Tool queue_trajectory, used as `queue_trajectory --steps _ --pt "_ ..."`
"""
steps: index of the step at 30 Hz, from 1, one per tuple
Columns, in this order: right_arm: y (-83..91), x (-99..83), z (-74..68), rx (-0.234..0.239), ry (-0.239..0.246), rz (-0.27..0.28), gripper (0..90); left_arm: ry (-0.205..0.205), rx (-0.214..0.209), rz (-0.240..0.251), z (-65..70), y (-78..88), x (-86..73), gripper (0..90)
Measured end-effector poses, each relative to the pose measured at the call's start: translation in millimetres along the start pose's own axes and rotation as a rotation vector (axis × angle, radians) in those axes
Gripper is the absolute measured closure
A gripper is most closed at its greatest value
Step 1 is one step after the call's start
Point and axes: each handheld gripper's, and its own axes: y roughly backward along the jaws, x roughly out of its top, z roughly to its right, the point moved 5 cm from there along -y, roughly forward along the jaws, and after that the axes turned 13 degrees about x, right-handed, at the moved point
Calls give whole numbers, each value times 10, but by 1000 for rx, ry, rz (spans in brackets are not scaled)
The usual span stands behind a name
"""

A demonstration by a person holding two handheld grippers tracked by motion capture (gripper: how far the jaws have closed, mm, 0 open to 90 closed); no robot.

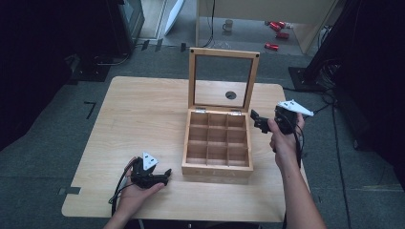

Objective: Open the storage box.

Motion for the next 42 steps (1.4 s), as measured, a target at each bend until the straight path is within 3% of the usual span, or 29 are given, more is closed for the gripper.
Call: queue_trajectory --steps 6,24,42 --pt "125 -304 -29 -9 26 -36 0 4 0 0 5 1 -1 150" --pt "550 -1089 34 -35 8 -108 0 2 1 -1 4 3 -2 150" --pt "935 -1800 203 -90 -84 -188 0 3 2 -1 6 3 -1 150"
